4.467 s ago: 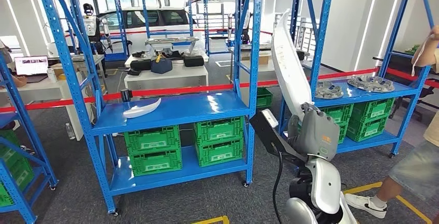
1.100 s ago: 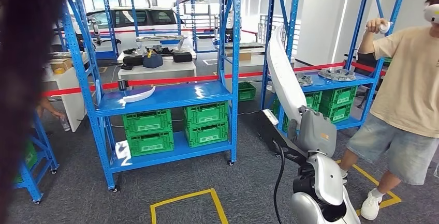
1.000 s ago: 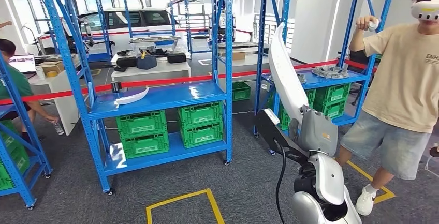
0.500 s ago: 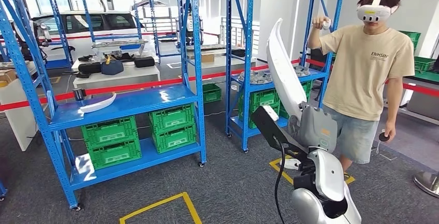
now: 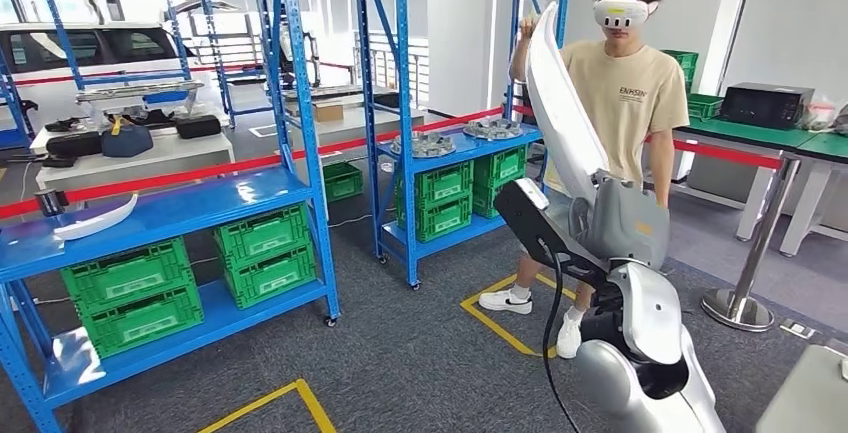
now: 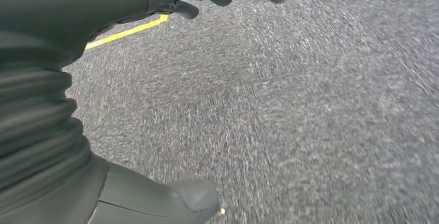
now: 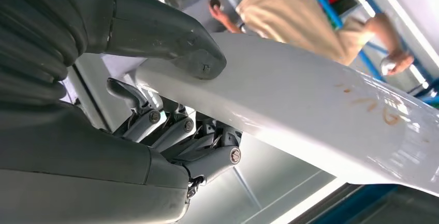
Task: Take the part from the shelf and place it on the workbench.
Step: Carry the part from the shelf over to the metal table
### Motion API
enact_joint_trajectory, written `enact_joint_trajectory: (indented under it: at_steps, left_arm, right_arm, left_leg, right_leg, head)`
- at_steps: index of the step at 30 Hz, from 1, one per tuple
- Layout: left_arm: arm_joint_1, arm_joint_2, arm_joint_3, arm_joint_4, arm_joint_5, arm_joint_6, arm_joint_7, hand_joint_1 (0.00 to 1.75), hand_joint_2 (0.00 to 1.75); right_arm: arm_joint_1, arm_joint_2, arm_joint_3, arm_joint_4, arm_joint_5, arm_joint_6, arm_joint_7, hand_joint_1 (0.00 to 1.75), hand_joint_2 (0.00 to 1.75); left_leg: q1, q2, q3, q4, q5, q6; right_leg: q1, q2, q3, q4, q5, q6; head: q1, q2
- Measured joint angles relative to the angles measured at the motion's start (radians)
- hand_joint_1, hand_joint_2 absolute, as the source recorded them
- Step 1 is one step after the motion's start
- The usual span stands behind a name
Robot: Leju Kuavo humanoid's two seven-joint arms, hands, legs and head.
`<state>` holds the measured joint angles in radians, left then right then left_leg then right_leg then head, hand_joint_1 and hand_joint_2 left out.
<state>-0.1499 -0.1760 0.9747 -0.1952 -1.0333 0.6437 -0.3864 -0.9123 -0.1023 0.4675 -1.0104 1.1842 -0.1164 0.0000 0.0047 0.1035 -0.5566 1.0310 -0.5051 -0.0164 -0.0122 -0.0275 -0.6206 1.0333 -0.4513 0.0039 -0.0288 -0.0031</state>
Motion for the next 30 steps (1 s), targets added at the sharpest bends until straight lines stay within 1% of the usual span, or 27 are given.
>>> enact_joint_trajectory:
  at_steps: [1, 2, 3, 4, 5, 6, 7, 8, 9, 10, 11, 12, 13, 15, 16, 17, 19, 20, 21, 22, 23, 24, 25, 26, 27, 28, 30]
  left_arm:
    - [-0.001, 0.0, 0.0, 0.0, -0.002, 0.0, 0.0, 0.0, 1.75]
    - [-0.002, 0.0, 0.0, 0.0, -0.003, 0.0, 0.001, 0.0, 1.75]
    - [-0.002, 0.001, 0.0, 0.0, -0.005, 0.0, 0.002, 0.0, 1.75]
    - [-0.001, 0.001, 0.0, 0.0, -0.006, 0.0, 0.003, 0.0, 1.75]
    - [0.001, 0.002, 0.0, 0.001, -0.006, 0.0, 0.004, 0.0, 1.75]
    - [0.002, 0.003, 0.0, 0.001, -0.006, 0.0, 0.005, 0.0, 1.75]
    - [0.002, 0.003, 0.0, 0.001, -0.006, 0.0, 0.005, 0.0, 1.75]
    - [0.002, 0.003, 0.0, 0.001, -0.006, 0.0, 0.006, 0.0, 1.75]
    - [0.002, 0.004, 0.0, 0.001, -0.007, 0.0, 0.006, 0.0, 1.75]
    - [0.002, 0.005, 0.0, 0.001, -0.007, -0.001, 0.006, 0.0, 1.75]
    - [0.002, 0.006, 0.0, 0.001, -0.008, -0.001, 0.006, 0.0, 1.75]
    - [0.002, 0.007, -0.001, 0.001, -0.008, -0.001, 0.006, 0.0, 1.75]
    - [0.001, 0.007, -0.001, 0.001, -0.009, -0.003, 0.006, 0.0, 1.75]
    - [0.0, 0.007, -0.002, 0.001, -0.016, -0.017, 0.008, 0.0, 1.75]
    - [-0.001, 0.007, -0.005, 0.001, -0.024, -0.032, 0.008, 0.0, 1.75]
    - [-0.001, 0.008, -0.01, 0.001, -0.033, -0.054, 0.007, 0.0, 1.75]
    - [0.003, 0.013, -0.022, 0.001, -0.054, -0.126, 0.002, 0.0, 1.75]
    - [0.007, 0.017, -0.029, 0.001, -0.066, -0.179, -0.001, 0.0, 1.75]
    - [0.012, 0.022, -0.038, 0.002, -0.082, -0.243, -0.005, 0.0, 1.75]
    - [0.018, 0.027, -0.049, 0.002, -0.099, -0.316, -0.01, 0.0, 1.75]
    - [0.023, 0.033, -0.062, 0.003, -0.113, -0.396, -0.019, 0.0, 1.75]
    - [0.028, 0.038, -0.074, 0.004, -0.122, -0.481, -0.034, 0.0, 1.75]
    - [0.033, 0.044, -0.084, 0.004, -0.125, -0.563, -0.054, 0.0, 1.75]
    - [0.037, 0.05, -0.091, 0.005, -0.122, -0.642, -0.08, 0.0, 1.75]
    - [0.039, 0.055, -0.097, 0.005, -0.116, -0.71, -0.107, 0.0, 1.75]
    - [0.041, 0.058, -0.101, 0.006, -0.113, -0.769, -0.133, 0.0, 1.75]
    - [0.04, 0.06, -0.115, 0.008, -0.119, -0.878, -0.188, 0.0, 1.75]
  right_arm:
    - [-0.011, -0.003, 0.0, 0.0, 0.0, 0.005, 0.0, 1.68, 1.75]
    - [-0.022, -0.004, 0.001, 0.0, -0.001, 0.009, 0.0, 1.68, 1.75]
    - [-0.032, -0.004, 0.002, 0.0, -0.002, 0.012, 0.0, 1.68, 1.75]
    - [-0.038, -0.005, 0.004, 0.0, -0.003, 0.015, 0.0, 1.68, 1.75]
    - [-0.042, -0.005, 0.006, 0.0, -0.004, 0.016, 0.0, 1.68, 1.75]
    - [-0.044, -0.005, 0.008, 0.0, -0.005, 0.018, 0.0, 1.68, 1.75]
    - [-0.046, -0.005, 0.01, 0.0, -0.006, 0.019, 0.0, 1.68, 1.75]
    - [-0.048, -0.005, 0.011, 0.0, -0.006, 0.02, 0.0, 1.68, 1.75]
    - [-0.052, -0.005, 0.011, 0.0, -0.006, 0.02, 0.0, 1.68, 1.75]
    - [-0.057, -0.005, 0.012, 0.0, -0.006, 0.02, 0.0, 1.68, 1.75]
    - [-0.062, -0.005, 0.013, 0.0, -0.006, 0.02, 0.0, 1.68, 1.75]
    - [-0.066, -0.005, 0.014, 0.0, -0.006, 0.02, 0.0, 1.68, 1.75]
    - [-0.068, -0.006, 0.015, 0.0, -0.007, 0.021, 0.0, 1.68, 1.75]
    - [-0.071, -0.011, 0.017, 0.0, -0.01, 0.022, 0.0, 1.68, 1.75]
    - [-0.074, -0.016, 0.018, 0.0, -0.013, 0.023, 0.0, 1.68, 1.75]
    - [-0.079, -0.02, 0.021, 0.0, -0.014, 0.024, 0.0, 1.68, 1.75]
    - [-0.087, -0.027, 0.029, 0.0, -0.016, 0.027, 0.0, 1.68, 1.75]
    - [-0.088, -0.03, 0.033, 0.0, -0.017, 0.03, 0.0, 1.68, 1.75]
    - [-0.087, -0.035, 0.037, 0.0, -0.018, 0.033, 0.0, 1.68, 1.75]
    - [-0.087, -0.039, 0.04, 0.0, -0.02, 0.036, 0.0, 1.68, 1.75]
    - [-0.087, -0.044, 0.043, 0.0, -0.022, 0.04, 0.0, 1.68, 1.75]
    - [-0.089, -0.047, 0.045, -0.001, -0.024, 0.045, 0.0, 1.68, 1.75]
    - [-0.09, -0.05, 0.047, -0.003, -0.027, 0.049, 0.0, 1.68, 1.75]
    - [-0.093, -0.052, 0.049, -0.006, -0.03, 0.054, 0.0, 1.68, 1.75]
    - [-0.096, -0.053, 0.052, -0.008, -0.032, 0.059, 0.0, 1.68, 1.75]
    - [-0.099, -0.053, 0.055, -0.009, -0.035, 0.062, 0.0, 1.68, 1.75]
    - [-0.105, -0.052, 0.06, -0.01, -0.039, 0.067, 0.0, 1.68, 1.75]
  left_leg:
    - [0.002, -0.017, -0.005, 0.013, -0.012, -0.006]
    - [0.004, -0.042, -0.019, 0.045, -0.034, -0.012]
    - [0.005, -0.071, -0.042, 0.097, -0.066, -0.016]
    - [0.005, -0.089, -0.072, 0.166, -0.101, -0.017]
    - [0.005, -0.097, -0.101, 0.232, -0.128, -0.017]
    - [0.005, -0.1, -0.121, 0.275, -0.138, -0.015]
    - [0.004, -0.101, -0.125, 0.281, -0.129, -0.012]
    - [0.004, -0.105, -0.109, 0.246, -0.101, -0.007]
    - [0.003, -0.116, -0.077, 0.179, -0.065, 0.001]
    - [0.002, -0.136, -0.042, 0.107, -0.037, 0.01]
    - [0.001, -0.152, -0.015, 0.048, -0.017, 0.016]
    - [-0.001, -0.164, 0.001, 0.012, -0.009, 0.02]
    - [-0.003, -0.165, 0.006, -0.002, -0.009, 0.023]
    - [-0.003, -0.144, 0.012, -0.012, 0.0, 0.028]
    - [-0.001, -0.134, 0.015, -0.018, 0.006, 0.033]
    - [0.002, -0.122, 0.017, -0.024, 0.013, 0.038]
    - [0.005, -0.099, 0.014, -0.029, 0.019, 0.045]
    - [0.005, -0.087, 0.012, -0.028, 0.019, 0.045]
    - [0.005, -0.074, 0.01, -0.027, 0.019, 0.045]
    - [0.006, -0.062, 0.008, -0.026, 0.018, 0.044]
    - [0.007, -0.05, 0.008, -0.023, 0.016, 0.041]
    - [0.008, -0.038, 0.008, -0.019, 0.013, 0.037]
    - [0.008, -0.028, 0.007, -0.014, 0.008, 0.032]
    - [0.006, -0.017, 0.007, -0.006, 0.001, 0.026]
    - [0.003, -0.009, 0.006, -0.001, -0.004, 0.019]
    - [0.001, 0.0, 0.008, 0.001, -0.007, 0.013]
    - [0.001, 0.014, 0.012, -0.003, -0.011, 0.001]
  right_leg:
    - [-0.002, 0.009, -0.001, -0.003, 0.004, -0.007]
    - [-0.005, 0.017, -0.001, -0.005, 0.007, -0.013]
    - [-0.006, 0.024, -0.002, -0.006, 0.009, -0.018]
    - [-0.005, 0.033, -0.004, -0.007, 0.011, -0.021]
    - [-0.004, 0.043, -0.006, -0.006, 0.012, -0.024]
    - [-0.002, 0.055, -0.008, -0.006, 0.013, -0.025]
    - [0.0, 0.067, -0.009, -0.006, 0.015, -0.025]
    - [0.001, 0.08, -0.01, -0.005, 0.017, -0.025]
    - [0.003, 0.091, -0.011, -0.005, 0.019, -0.023]
    - [0.004, 0.102, -0.012, -0.004, 0.021, -0.021]
    - [0.005, 0.112, -0.014, -0.004, 0.023, -0.018]
    - [0.004, 0.122, -0.016, -0.005, 0.026, -0.013]
    - [0.002, 0.132, -0.019, -0.006, 0.03, -0.007]
    - [-0.001, 0.145, -0.022, -0.011, 0.037, 0.006]
    - [0.001, 0.134, -0.028, -0.003, 0.031, 0.01]
    - [0.002, 0.113, -0.042, 0.021, 0.015, 0.014]
    - [0.003, 0.06, -0.096, 0.133, -0.048, 0.022]
    - [0.0, 0.047, -0.127, 0.2, -0.077, 0.027]
    - [-0.003, 0.041, -0.15, 0.25, -0.093, 0.031]
    - [-0.006, 0.037, -0.155, 0.266, -0.091, 0.035]
    - [-0.009, 0.032, -0.139, 0.239, -0.072, 0.038]
    - [-0.011, 0.02, -0.104, 0.177, -0.042, 0.04]
    - [-0.01, -0.001, -0.066, 0.108, -0.018, 0.039]
    - [-0.01, -0.02, -0.035, 0.048, 0.001, 0.036]
    - [-0.008, -0.033, -0.017, 0.014, 0.01, 0.03]
    - [-0.004, -0.037, -0.014, 0.005, 0.009, 0.021]
    - [-0.004, -0.015, -0.017, 0.006, 0.013, 0.006]
  head:
    - [0.0, 0.0]
    - [0.0, 0.0]
    - [0.0, 0.0]
    - [0.0, 0.0]
    - [0.0, 0.0]
    - [0.0, 0.0]
    - [0.0, 0.0]
    - [0.0, 0.0]
    - [0.0, 0.0]
    - [0.0, 0.0]
    - [0.0, 0.0]
    - [0.0, 0.0]
    - [0.0, 0.0]
    - [0.0, 0.0]
    - [0.0, 0.0]
    - [0.001, 0.0]
    - [0.001, 0.0]
    - [0.001, 0.0]
    - [0.001, 0.0]
    - [0.001, 0.0]
    - [0.001, 0.0]
    - [0.001, 0.0]
    - [0.001, 0.0]
    - [0.001, 0.0]
    - [0.0, 0.0]
    - [0.0, 0.0]
    - [-0.001, 0.0]
